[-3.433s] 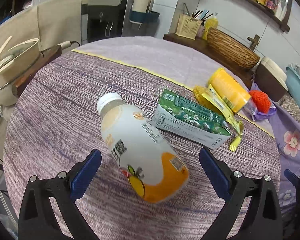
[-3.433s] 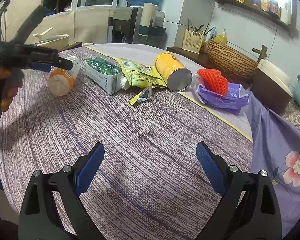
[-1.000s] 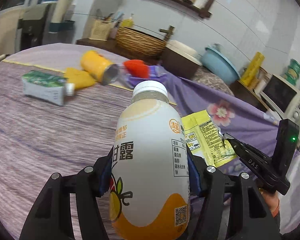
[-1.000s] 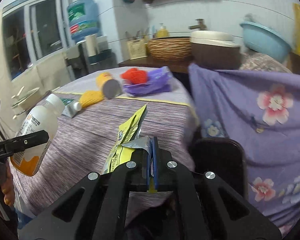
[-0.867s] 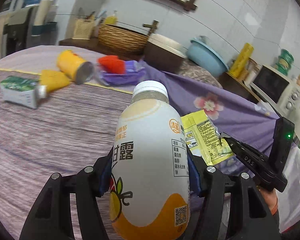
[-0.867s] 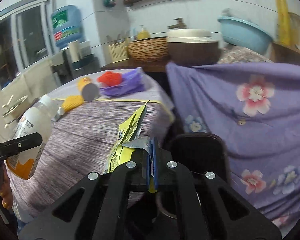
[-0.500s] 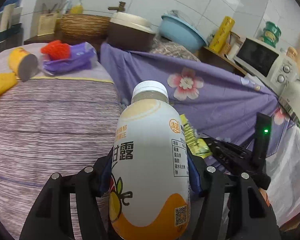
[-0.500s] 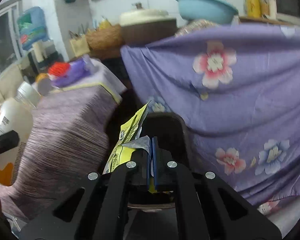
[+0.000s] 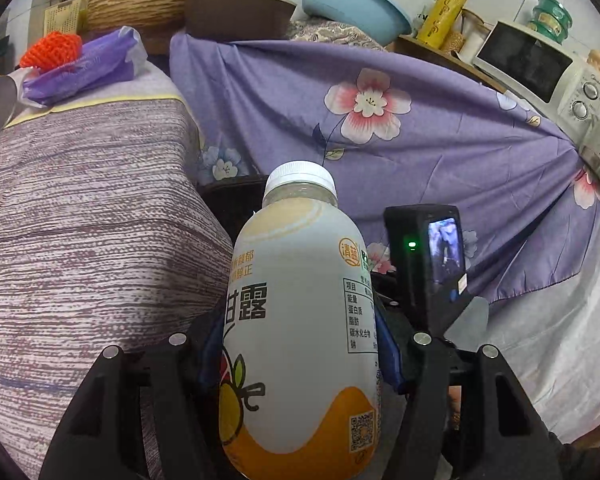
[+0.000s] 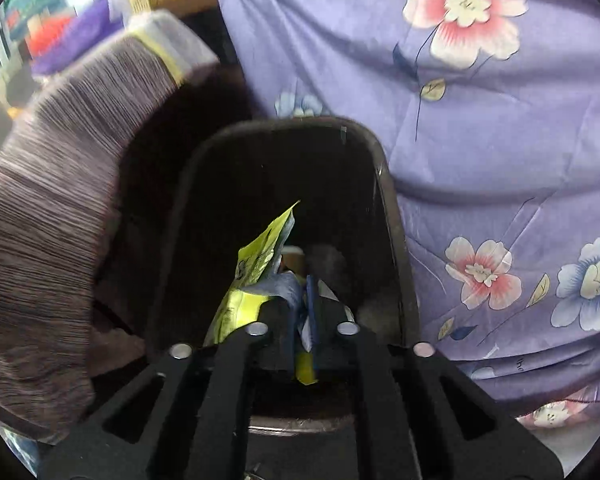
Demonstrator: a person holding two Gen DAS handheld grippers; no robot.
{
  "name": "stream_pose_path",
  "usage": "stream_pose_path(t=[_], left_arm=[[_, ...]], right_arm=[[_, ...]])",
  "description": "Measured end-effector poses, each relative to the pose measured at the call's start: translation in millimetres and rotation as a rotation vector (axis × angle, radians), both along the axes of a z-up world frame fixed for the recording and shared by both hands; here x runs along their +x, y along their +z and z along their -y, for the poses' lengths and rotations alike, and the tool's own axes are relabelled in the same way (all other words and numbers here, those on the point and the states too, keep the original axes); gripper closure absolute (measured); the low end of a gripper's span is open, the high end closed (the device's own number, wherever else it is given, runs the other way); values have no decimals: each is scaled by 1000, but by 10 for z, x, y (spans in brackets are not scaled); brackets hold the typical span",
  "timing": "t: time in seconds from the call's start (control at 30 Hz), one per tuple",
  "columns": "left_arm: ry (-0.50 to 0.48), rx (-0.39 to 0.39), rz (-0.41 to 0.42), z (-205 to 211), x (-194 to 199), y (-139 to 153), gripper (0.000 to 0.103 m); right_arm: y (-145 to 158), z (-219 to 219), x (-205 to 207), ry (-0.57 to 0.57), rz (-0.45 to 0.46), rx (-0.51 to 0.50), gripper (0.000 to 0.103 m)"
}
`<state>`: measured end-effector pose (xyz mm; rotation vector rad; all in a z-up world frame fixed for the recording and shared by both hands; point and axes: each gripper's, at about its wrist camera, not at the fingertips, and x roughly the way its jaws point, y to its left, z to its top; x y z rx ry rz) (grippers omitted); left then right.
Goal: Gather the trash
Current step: 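Carry bottle and yellow bag over the black bin and open both tools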
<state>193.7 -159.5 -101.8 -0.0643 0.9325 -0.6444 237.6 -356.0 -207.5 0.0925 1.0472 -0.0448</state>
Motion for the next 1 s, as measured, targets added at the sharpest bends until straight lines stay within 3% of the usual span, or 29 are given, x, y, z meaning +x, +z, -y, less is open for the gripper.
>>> stream_pose_path(t=[0.1, 0.13, 0.53, 0.73, 1.0], left_arm=[[-5, 14, -9, 33, 33, -60, 42], [-9, 15, -12, 38, 37, -75, 42], [-56, 28, -18, 398, 177, -188, 42], [-87, 57, -39, 697, 298, -400, 42], [-92, 114, -72, 951, 444, -712, 42]], right_arm=[[-53, 14, 17, -5, -17, -28, 39], [-45, 22, 3, -6, -10, -36, 36], [339, 345, -395, -101, 84, -15, 35], [563, 618, -744, -196, 141, -30, 33], [627, 947, -1032, -286, 144, -16, 30]])
